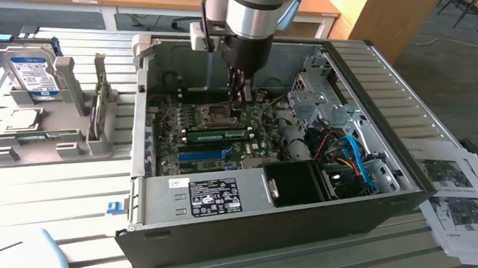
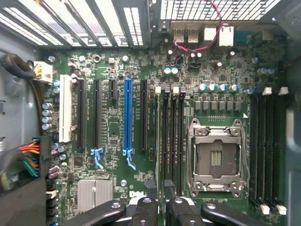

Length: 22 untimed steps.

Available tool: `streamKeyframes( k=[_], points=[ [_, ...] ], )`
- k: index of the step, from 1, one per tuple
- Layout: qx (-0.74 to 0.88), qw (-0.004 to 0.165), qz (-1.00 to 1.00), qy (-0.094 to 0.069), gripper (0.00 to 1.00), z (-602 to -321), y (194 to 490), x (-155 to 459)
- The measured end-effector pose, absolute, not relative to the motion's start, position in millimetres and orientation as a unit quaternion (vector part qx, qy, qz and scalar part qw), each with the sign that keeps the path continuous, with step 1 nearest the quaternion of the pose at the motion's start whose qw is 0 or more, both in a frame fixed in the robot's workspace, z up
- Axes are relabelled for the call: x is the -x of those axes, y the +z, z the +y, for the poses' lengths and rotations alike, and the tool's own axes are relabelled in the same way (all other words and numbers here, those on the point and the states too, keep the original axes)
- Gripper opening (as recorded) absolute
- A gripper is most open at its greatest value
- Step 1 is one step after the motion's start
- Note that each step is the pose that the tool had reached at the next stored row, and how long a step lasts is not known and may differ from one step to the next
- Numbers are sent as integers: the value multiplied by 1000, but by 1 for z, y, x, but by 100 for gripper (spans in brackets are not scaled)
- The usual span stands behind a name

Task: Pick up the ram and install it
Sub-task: 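Insert the ram into the slot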

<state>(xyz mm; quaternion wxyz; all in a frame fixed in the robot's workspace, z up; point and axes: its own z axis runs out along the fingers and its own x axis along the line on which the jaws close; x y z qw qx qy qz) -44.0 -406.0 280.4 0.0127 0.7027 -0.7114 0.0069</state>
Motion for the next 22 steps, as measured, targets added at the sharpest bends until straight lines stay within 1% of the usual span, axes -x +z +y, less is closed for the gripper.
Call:
streamKeyframes(
  k=[22],
  points=[
    [-703, 14, -711, 6, 18, -406, 334, 44]
  ],
)
